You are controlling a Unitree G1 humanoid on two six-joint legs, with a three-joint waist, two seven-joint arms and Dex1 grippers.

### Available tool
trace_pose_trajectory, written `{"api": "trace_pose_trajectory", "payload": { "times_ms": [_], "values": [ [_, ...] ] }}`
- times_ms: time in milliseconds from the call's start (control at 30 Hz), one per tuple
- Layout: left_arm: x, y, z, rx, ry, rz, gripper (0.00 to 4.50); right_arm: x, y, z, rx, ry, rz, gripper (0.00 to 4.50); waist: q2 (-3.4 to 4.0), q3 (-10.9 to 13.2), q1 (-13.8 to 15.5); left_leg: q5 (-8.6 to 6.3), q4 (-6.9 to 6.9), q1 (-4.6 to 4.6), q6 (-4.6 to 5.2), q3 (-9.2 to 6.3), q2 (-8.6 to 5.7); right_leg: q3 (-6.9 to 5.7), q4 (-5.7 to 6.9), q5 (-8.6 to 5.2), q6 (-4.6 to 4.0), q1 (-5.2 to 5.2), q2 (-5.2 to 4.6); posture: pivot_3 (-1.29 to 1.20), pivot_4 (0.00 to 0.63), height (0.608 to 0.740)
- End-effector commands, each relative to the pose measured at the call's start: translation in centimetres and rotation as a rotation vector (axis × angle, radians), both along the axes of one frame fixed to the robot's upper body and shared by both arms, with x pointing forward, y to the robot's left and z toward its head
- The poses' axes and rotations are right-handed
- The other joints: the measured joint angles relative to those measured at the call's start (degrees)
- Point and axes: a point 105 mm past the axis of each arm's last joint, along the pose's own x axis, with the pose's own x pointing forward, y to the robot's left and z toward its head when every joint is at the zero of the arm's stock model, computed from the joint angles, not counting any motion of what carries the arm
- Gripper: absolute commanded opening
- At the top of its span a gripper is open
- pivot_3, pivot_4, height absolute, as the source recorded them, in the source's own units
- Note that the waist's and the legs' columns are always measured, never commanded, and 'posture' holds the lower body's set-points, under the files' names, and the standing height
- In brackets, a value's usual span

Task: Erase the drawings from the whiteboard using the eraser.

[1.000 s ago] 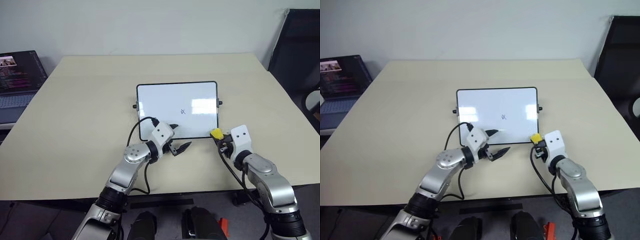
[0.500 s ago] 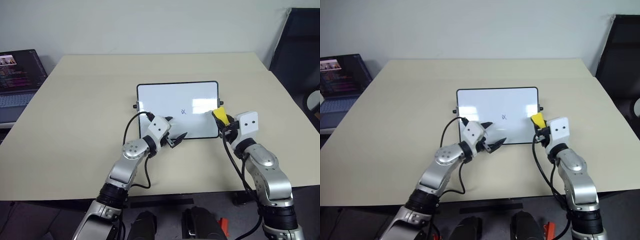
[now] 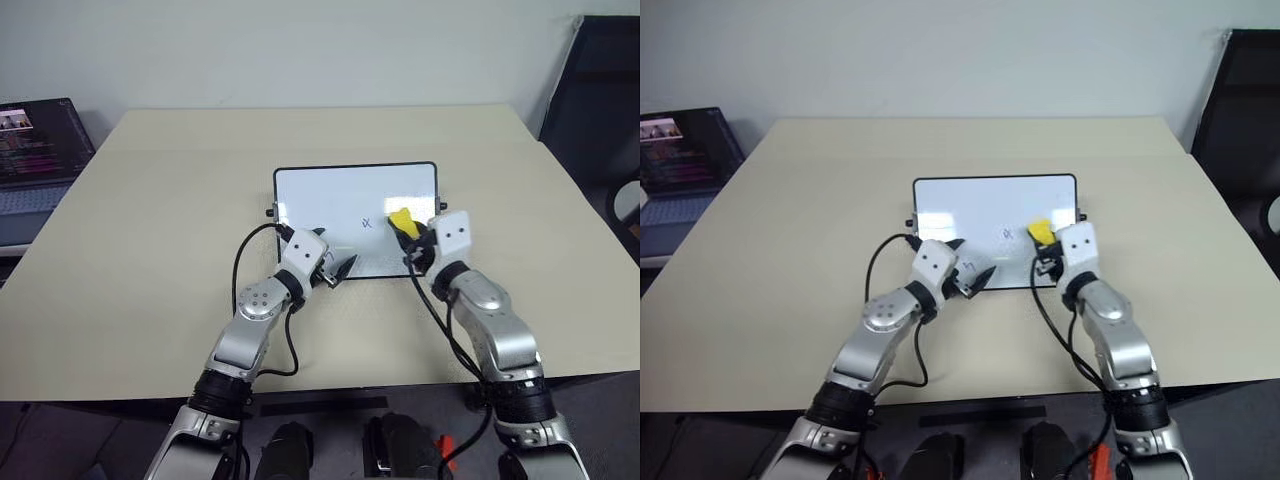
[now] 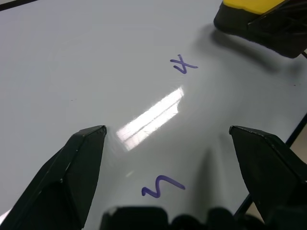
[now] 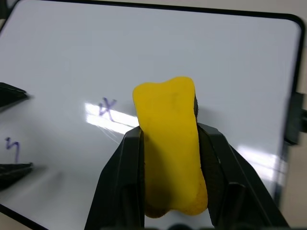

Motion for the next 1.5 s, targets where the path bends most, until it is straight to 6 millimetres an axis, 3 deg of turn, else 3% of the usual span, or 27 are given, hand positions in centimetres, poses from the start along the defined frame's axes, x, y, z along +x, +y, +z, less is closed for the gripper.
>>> {"api": "trace_pose_trajectory", "payload": {
  "times_ms": [33,367,667,833,1000,1300,1500],
  "values": [
    [-0.1,-0.2,1.3,-0.021,-0.045,-0.004,4.50,1.2,1.5,2.2,0.010,-0.081,0.044,1.19,0.00,0.00,0.00,0.00,0.00,0.00,0.00,0.00,-0.01,0.00,0.00,0.00,0.00,0.00,-0.02,0.00,0.150,0.740],
    [-0.5,-0.1,1.1,-0.019,-0.041,-0.011,4.50,3.3,2.8,3.3,-0.007,-0.106,0.047,1.19,0.00,0.00,-0.01,0.00,-0.02,0.02,0.00,-0.01,0.01,-0.02,0.03,0.01,-0.01,0.00,-0.01,0.00,0.150,0.740],
    [-0.3,0.6,1.4,-0.010,-0.052,0.002,4.50,1.5,3.7,-0.4,-0.155,0.036,0.091,1.19,0.01,0.00,-0.08,0.00,-0.01,0.04,0.00,-0.03,0.03,-0.03,0.07,0.01,-0.01,0.00,-0.02,0.00,0.150,0.740],
    [-0.2,0.9,1.4,-0.008,-0.051,0.011,4.50,0.1,2.8,-2.8,-0.203,0.114,0.081,1.19,0.00,0.00,-0.01,0.00,0.03,0.08,0.00,-0.02,0.03,-0.03,0.08,0.01,-0.01,0.04,-0.02,0.00,0.150,0.740],
    [-0.2,1.0,1.3,-0.007,-0.048,0.013,4.50,-0.6,1.3,-3.8,-0.239,0.155,0.056,1.19,0.00,-0.01,0.01,0.01,0.07,0.10,0.00,-0.02,0.02,-0.03,0.07,0.01,0.00,0.07,-0.03,0.00,0.150,0.740],
    [-0.4,0.7,0.9,-0.012,-0.036,0.005,4.50,-1.6,-1.9,-4.6,-0.266,0.194,-0.007,1.19,-0.02,-0.02,0.10,0.01,0.08,0.09,0.01,-0.02,0.02,-0.03,0.04,0.01,0.00,0.08,-0.03,0.00,0.150,0.740],
    [-0.4,0.7,0.9,-0.015,-0.034,0.004,4.50,-1.8,-1.5,-3.2,-0.192,0.149,0.006,1.19,-0.02,-0.01,0.10,0.01,0.09,0.09,0.01,-0.02,0.02,-0.04,0.03,0.01,0.00,0.09,-0.03,0.00,0.150,0.740]
  ]
}}
